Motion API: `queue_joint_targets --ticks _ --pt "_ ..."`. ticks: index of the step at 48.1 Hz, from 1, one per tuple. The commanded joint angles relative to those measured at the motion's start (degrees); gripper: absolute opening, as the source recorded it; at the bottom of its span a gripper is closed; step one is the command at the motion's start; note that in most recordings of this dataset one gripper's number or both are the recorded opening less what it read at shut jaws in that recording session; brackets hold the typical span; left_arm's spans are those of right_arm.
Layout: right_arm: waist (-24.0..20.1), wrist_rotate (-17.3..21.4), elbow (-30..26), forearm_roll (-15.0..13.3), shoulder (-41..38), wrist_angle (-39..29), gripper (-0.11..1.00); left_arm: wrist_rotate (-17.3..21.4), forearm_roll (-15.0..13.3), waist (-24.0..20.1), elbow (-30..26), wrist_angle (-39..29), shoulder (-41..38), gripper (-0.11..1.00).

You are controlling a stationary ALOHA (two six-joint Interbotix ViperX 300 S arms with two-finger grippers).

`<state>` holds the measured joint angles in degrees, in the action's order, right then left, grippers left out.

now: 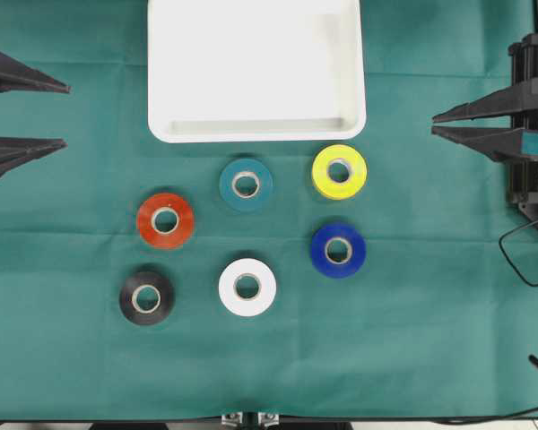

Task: Put the tape alternately from left to right into the white case.
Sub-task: 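Move both grippers inward toward the tape rolls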

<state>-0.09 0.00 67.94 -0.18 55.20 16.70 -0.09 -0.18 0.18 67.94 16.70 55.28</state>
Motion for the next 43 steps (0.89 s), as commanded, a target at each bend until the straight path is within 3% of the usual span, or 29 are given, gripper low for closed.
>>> queue_joint_targets --ticks 1,3,8,15,31,43 --pt "-0.09 0.18 -0.88 -0.09 -0.35 0.26 0.24 -0.18 -1.41 0.44 -1.23 -0.09 -0.53 0.24" --pt "-0.09 0.09 -0.70 -0.26 -0.53 0.18 0.22 -0.09 -1.41 0.44 -1.23 -0.18 -0.62 0.22" --pt "0.00 0.09 -0.62 -0.79 -1.14 -0.44 0.03 0.00 -1.41 0.44 -0.97 -0.53 -0.53 0.02" --pt "0.00 0.26 -0.62 -0.79 -2.02 -0.44 0.00 -0.09 -1.41 0.88 -0.44 -0.97 -0.62 -0.10" --pt "0.00 0.35 -1.49 -0.79 -5.63 -0.53 0.00 -0.18 -1.32 3.08 0.26 -1.49 -1.23 -0.11" --pt "0.00 0.35 -3.08 -0.79 -10.72 -0.44 0.04 -0.09 -1.32 3.08 -1.32 -2.11 -7.73 -0.06"
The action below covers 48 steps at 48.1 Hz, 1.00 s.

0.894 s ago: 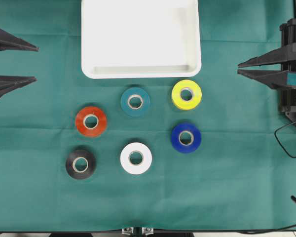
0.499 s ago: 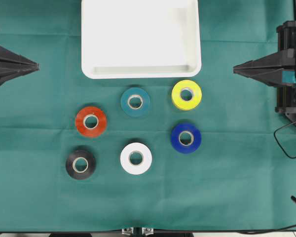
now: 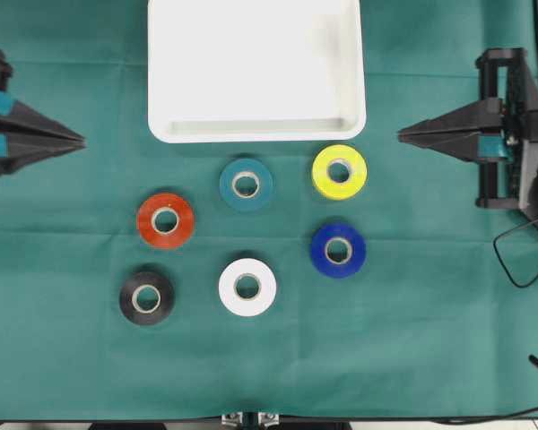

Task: Put the tape alternately from left to right into the white case.
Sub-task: 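Move both grippers inward toward the tape rolls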

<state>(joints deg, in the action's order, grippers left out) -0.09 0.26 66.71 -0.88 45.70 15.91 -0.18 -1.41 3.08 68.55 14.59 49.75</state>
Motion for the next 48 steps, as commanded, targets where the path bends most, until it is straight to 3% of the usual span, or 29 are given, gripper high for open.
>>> queue_joint_targets --ticks 1,7,14,17,30,48 --pt "0.00 0.09 -2.11 -0.09 -1.49 0.35 0.07 0.00 -0.09 0.18 -2.11 0.00 -2.64 -0.04" --pt "0.00 0.09 -2.46 -0.09 -2.55 0.53 0.35 0.00 -0.09 0.18 -2.29 0.00 -4.39 0.13" --pt "0.00 0.53 -3.08 -0.09 -4.13 0.26 0.76 -0.09 -0.18 0.18 -1.93 -0.18 -4.48 0.53" --pt "0.00 0.97 -3.52 0.09 -5.10 0.18 0.77 -0.09 -0.18 0.18 -1.93 -0.62 -4.57 0.60" --pt "0.00 2.55 -5.45 0.09 -10.11 -0.70 0.78 -0.26 -0.26 0.18 -2.29 -3.78 -4.66 0.59" --pt "0.00 2.81 -9.84 0.09 -15.64 -7.29 0.78 -2.02 -0.26 0.18 -3.96 -7.38 -8.79 0.59"
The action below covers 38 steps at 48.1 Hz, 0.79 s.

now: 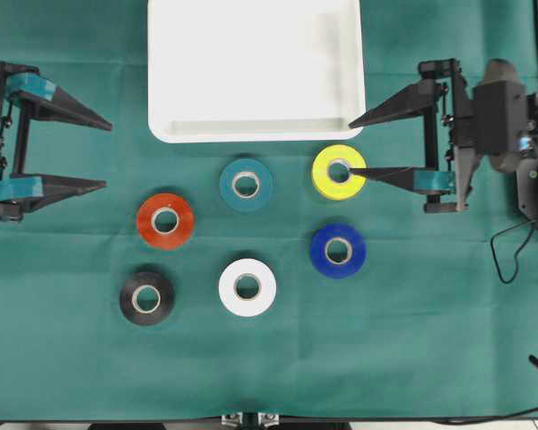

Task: Put the tape alternately from left to right into the white case.
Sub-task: 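Move both grippers inward toward the tape rolls, then position right gripper over yellow tape roll, left over red roll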

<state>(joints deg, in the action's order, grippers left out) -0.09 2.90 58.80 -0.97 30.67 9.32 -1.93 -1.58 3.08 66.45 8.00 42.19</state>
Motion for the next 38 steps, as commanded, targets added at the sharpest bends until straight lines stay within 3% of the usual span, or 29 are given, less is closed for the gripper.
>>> queue_joint_targets --ticks 1,16,38 --pt "0.00 0.18 -2.11 0.18 -0.97 -1.05 0.78 -0.35 -0.09 0.18 -2.02 -1.14 -1.58 0.59" --pt "-0.70 4.57 -4.48 0.18 -4.92 -5.71 0.78 -2.46 -0.18 0.18 -6.15 -8.26 -8.44 0.59" --pt "-1.76 6.94 -8.26 0.18 -10.46 -15.47 0.77 -2.81 -0.09 0.26 -11.87 -17.49 -16.88 0.59"
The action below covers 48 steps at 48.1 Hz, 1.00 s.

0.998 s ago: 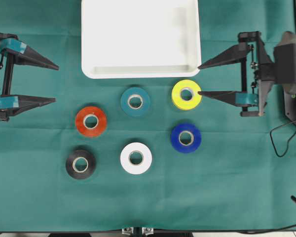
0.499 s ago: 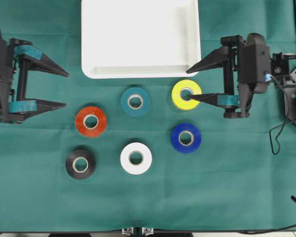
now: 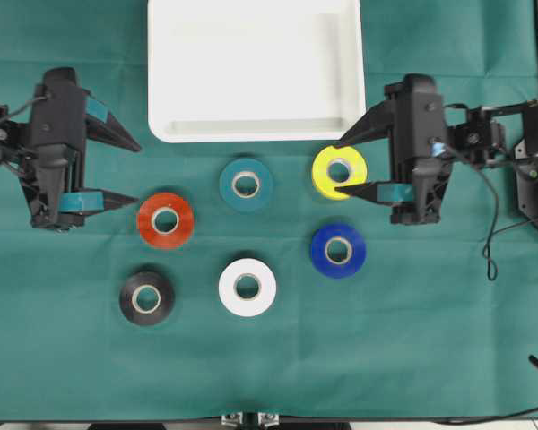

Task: Put the tape alternately from left to right into the white case.
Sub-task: 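Position right gripper over yellow tape roll, left over red roll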

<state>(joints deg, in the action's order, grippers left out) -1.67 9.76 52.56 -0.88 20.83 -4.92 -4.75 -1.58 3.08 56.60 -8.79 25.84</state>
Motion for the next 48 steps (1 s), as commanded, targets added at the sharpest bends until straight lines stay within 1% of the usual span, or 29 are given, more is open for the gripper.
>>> queue_joint_targets --ticks 1,10,17,29,36,48 --pt "-0.18 0.09 -2.29 0.09 -0.97 -2.02 0.77 0.00 -0.09 0.18 -2.11 -0.97 -0.70 0.59" --pt "-0.18 0.18 -3.69 0.09 -2.90 -5.10 0.77 -0.09 -0.09 0.26 -2.99 -3.16 -2.02 0.59" --pt "-0.18 0.18 -4.22 0.09 -3.52 -5.36 0.77 -0.09 -0.09 0.18 -3.52 -4.31 -2.46 0.59" --pt "-0.18 0.26 -4.22 0.09 -3.96 -5.45 0.77 -0.09 -0.09 0.18 -3.60 -4.31 -2.55 0.59" --pt "-0.35 1.05 -4.22 0.09 -3.96 -5.89 0.77 -0.18 -0.09 0.18 -3.60 -4.31 -2.55 0.59" --pt "-2.46 1.67 -4.13 0.09 -3.96 -10.63 0.77 -0.18 -0.09 0.18 -3.60 -4.39 -2.55 0.59"
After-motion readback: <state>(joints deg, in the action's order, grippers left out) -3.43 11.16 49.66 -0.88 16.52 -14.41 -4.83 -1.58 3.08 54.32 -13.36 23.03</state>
